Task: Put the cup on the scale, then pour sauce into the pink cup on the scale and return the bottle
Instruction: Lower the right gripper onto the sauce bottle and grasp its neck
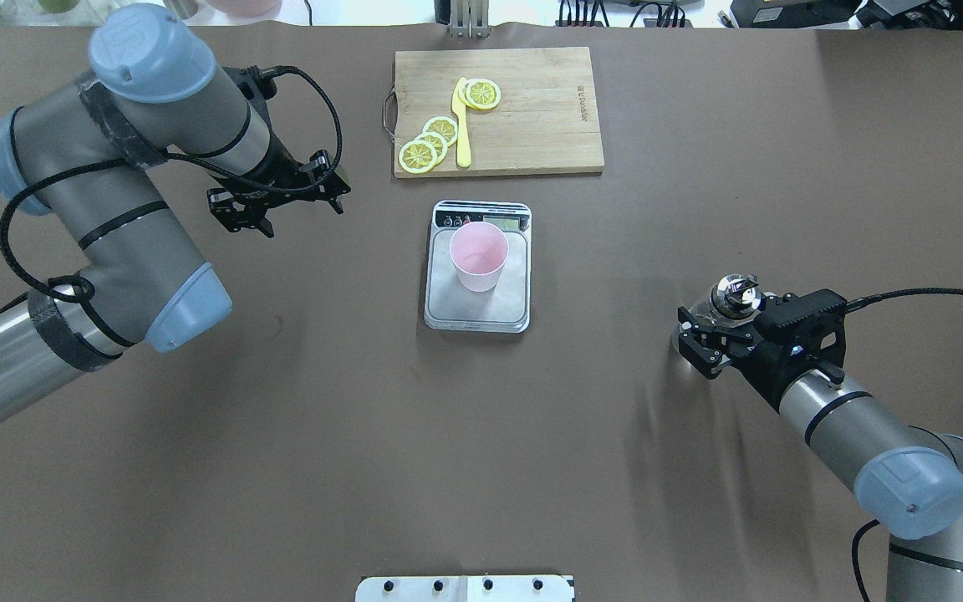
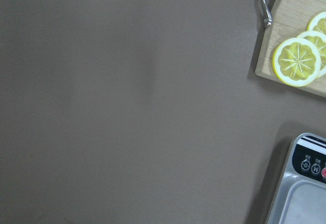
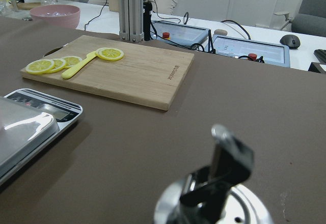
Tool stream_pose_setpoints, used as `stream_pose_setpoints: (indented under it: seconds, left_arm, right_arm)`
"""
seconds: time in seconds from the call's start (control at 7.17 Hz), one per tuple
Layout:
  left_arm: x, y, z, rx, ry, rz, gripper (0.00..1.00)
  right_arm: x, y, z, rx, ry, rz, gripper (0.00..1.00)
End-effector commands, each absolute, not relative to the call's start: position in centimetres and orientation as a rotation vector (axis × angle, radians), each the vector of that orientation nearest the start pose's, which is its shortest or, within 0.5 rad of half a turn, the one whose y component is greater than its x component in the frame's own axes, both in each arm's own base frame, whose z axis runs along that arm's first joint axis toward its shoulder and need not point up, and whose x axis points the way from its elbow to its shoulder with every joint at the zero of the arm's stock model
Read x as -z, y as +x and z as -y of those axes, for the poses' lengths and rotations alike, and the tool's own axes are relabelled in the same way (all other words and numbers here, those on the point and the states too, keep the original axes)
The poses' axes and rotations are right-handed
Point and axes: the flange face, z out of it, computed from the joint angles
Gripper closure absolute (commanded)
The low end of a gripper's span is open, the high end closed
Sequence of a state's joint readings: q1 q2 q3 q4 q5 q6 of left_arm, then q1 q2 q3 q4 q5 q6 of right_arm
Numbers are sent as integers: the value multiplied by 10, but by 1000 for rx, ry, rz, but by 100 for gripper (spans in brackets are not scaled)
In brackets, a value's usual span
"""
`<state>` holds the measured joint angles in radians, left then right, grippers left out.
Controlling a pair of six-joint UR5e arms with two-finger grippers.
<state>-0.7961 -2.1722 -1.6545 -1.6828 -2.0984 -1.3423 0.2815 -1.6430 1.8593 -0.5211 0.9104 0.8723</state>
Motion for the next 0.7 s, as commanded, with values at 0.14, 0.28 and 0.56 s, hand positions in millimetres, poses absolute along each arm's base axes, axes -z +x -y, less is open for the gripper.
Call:
stream_pose_setpoints:
  seconds: [0.14, 0.28, 0.56]
  left_arm:
    - [-254, 413, 541, 315, -53, -926, 1]
    - [-254, 412, 542, 318, -53, -926, 1]
    - [-254, 408, 545, 324, -49, -925, 1]
  right_arm:
    - [-434, -384, 315, -70, 1067, 816, 90]
    - [-433, -380, 321, -58, 1065, 817, 100]
    - [-429, -366, 340, 7, 1095, 759, 100]
